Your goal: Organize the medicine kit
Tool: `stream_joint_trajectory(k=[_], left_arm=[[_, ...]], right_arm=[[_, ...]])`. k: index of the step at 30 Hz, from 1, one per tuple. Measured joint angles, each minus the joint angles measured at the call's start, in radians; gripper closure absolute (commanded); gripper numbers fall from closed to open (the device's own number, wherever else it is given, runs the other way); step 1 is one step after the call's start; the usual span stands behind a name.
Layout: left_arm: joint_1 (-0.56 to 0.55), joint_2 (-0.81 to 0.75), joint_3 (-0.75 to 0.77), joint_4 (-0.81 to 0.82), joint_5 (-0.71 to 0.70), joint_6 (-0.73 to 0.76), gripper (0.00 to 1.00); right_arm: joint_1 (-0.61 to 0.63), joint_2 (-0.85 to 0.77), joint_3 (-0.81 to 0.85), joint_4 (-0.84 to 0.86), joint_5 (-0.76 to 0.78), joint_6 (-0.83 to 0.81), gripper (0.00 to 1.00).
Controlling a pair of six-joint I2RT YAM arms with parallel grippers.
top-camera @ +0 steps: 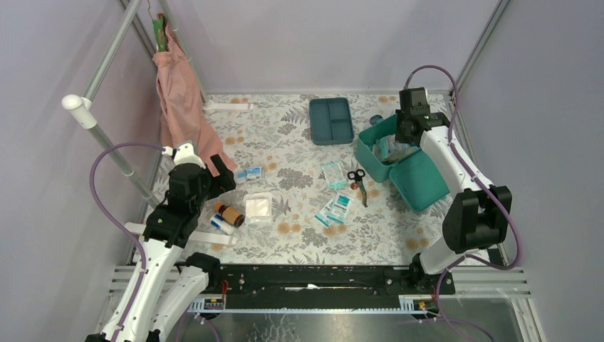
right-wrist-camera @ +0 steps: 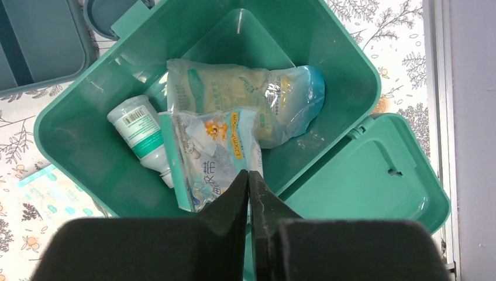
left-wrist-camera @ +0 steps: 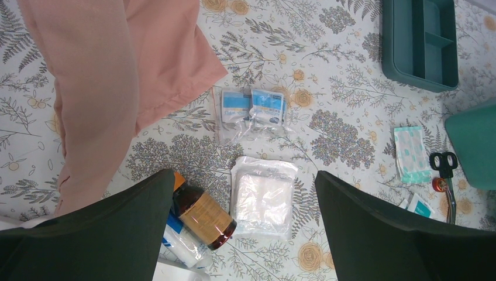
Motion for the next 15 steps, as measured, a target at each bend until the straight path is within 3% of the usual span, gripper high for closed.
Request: stream_joint_trajectory(k=[6, 15], left_arm=[[0.0, 0.001, 0.0, 0.0, -0.005, 0.0, 0.01], [0.0, 0.023, 0.0, -0.002, -0.019, 0.0, 0.01]], right_arm=[[0.0, 0.015, 0.013, -0.026, 0.002, 0.0, 0.71], [0.0, -0.029, 0.033, -0.035, -0.057, 0.037, 0.62]])
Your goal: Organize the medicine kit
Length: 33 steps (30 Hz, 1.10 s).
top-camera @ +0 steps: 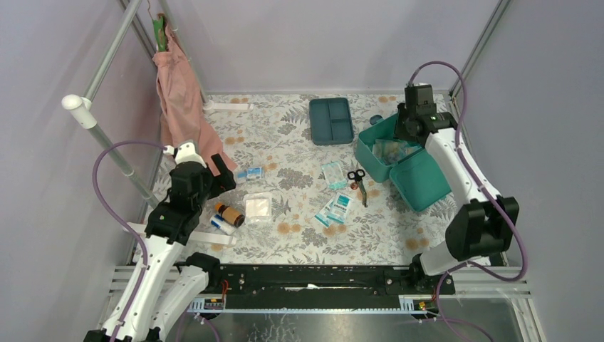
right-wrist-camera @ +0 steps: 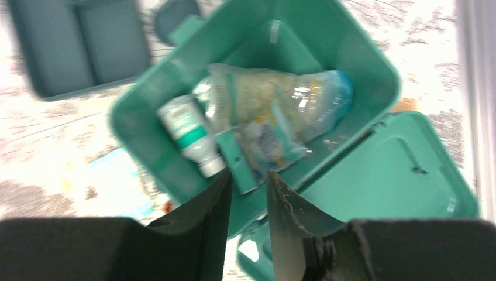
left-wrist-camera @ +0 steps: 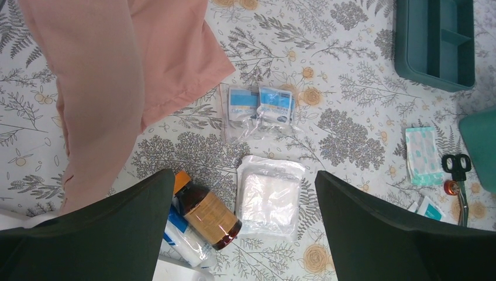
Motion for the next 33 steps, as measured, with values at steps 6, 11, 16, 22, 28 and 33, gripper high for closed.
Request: stream_joint_trajectory(k=[6, 11, 16, 22, 28, 33], left_arm=[[0.0, 0.015, 0.0, 0.0, 0.002, 0.002, 0.01], [0.0, -0.007, -0.003, 0.004, 0.021, 0.008, 0.01], [0.0, 0.0, -0.003, 0.006, 0.037, 0.01, 0.01], [0.0, 0.024, -0.003, 0.007, 0.05, 0.011, 0.01], [0.0, 0.026, -0.003, 0.008, 0.05, 0.01, 0.01], [0.0, 0.027, -0.003, 0.046, 0.05, 0.0, 0.01]], right_arm=[[0.019, -0.159, -0.068, 0.071, -0.254, 0.111, 0.47], [0.148, -0.191, -0.105, 0.15, -0.369, 0.187, 0.46], [0.244, -0.139, -0.192, 0.248, -0.456, 0.284, 0.37], [0.357, 0.023, -0.243, 0.37, -0.473, 0.383, 0.35], [0.484, 0.229, -0.214, 0.492, -0.479, 0.461, 0.35], [0.559, 0.415, -0.1, 0.544, -0.476, 0.514, 0.35]])
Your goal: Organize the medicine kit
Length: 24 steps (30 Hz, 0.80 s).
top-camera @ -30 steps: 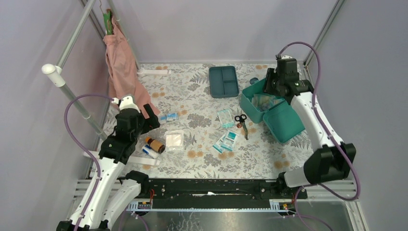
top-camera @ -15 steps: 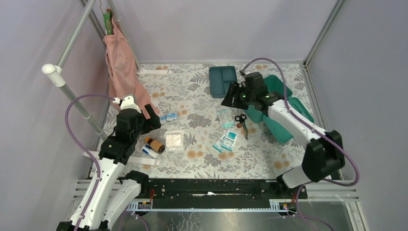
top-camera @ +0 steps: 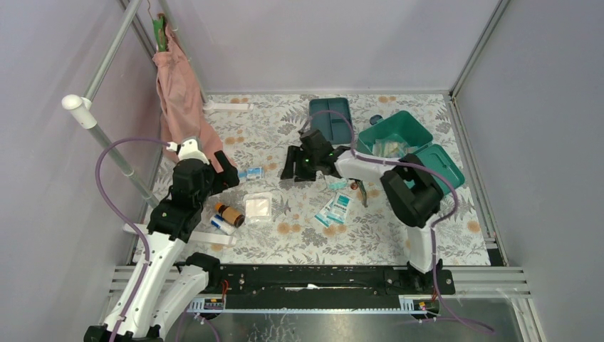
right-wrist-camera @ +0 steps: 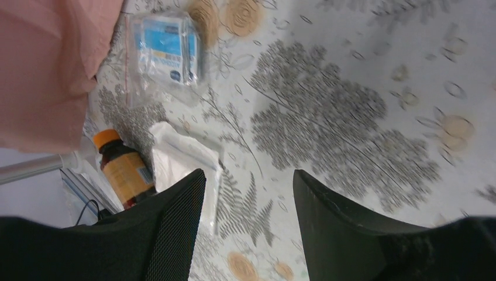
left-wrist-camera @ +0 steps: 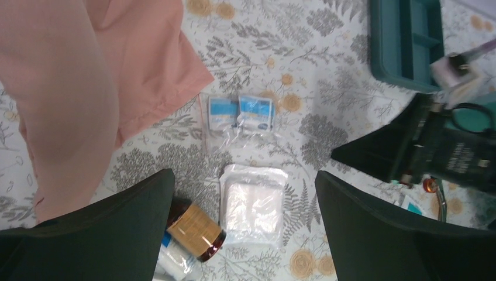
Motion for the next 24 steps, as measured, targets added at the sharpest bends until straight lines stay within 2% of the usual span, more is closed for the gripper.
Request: stream_joint_trajectory(k=[6, 15, 24], left_arm=[[0.0, 0.016, -0.028, 0.069, 0.003, -0.004, 0.01], [0.0, 0.042, -0.032, 0.08, 0.032, 0.004, 0.01], [0.0, 0.041, -0.014, 0.062, 0.058, 0.03, 0.01]], right_arm=[[0.024, 0.152, 0.115, 0.093, 0.0, 0.074, 0.35], [0.027, 0.328, 0.295, 0.154, -0.016, 0.169, 0.36], [0.045, 0.426, 0.42, 0.177, -0.047, 0.2, 0.44]])
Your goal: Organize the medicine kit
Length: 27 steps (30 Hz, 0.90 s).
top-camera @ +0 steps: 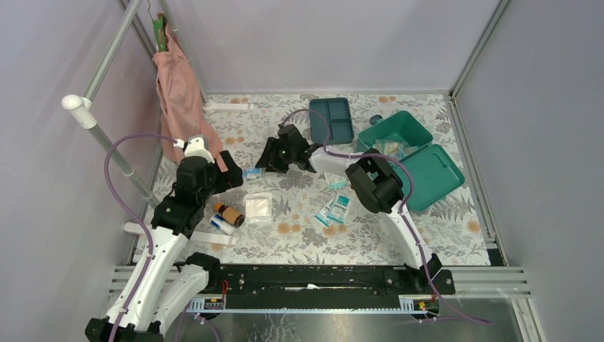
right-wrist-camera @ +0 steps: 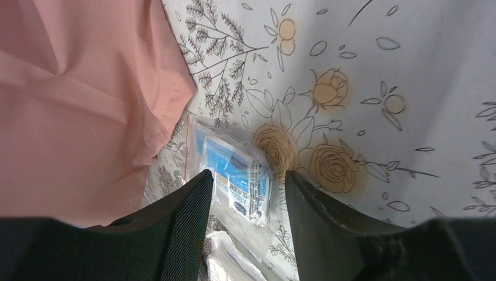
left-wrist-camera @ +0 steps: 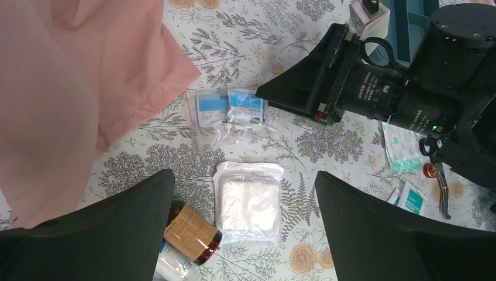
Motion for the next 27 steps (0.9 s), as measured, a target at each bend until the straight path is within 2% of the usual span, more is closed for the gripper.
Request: stream_joint_trajectory(k=[6, 16, 21, 27], left_arm=[[0.0, 0.0, -0.001, 0.0, 0.003, 0.001, 0.01], [0.0, 0.0, -0.001, 0.0, 0.003, 0.001, 0.01], [0.0, 0.001, -0.001, 0.0, 0.003, 0.001, 0.01], [-0.005, 0.006, -0.001, 0.0, 0.003, 0.001, 0.01]], right_arm=[[0.023, 0.005, 0.005, -0.006, -0.002, 0.005, 0.51], [0.04, 0.016, 0.001, -0.016, -0.003, 0.001, 0.81], [0.04, 0.016, -0.003, -0.016, 0.011, -0.018, 1.0], [0.041, -0.023, -0.048, -0.017, 0.049, -0.069, 1.0]])
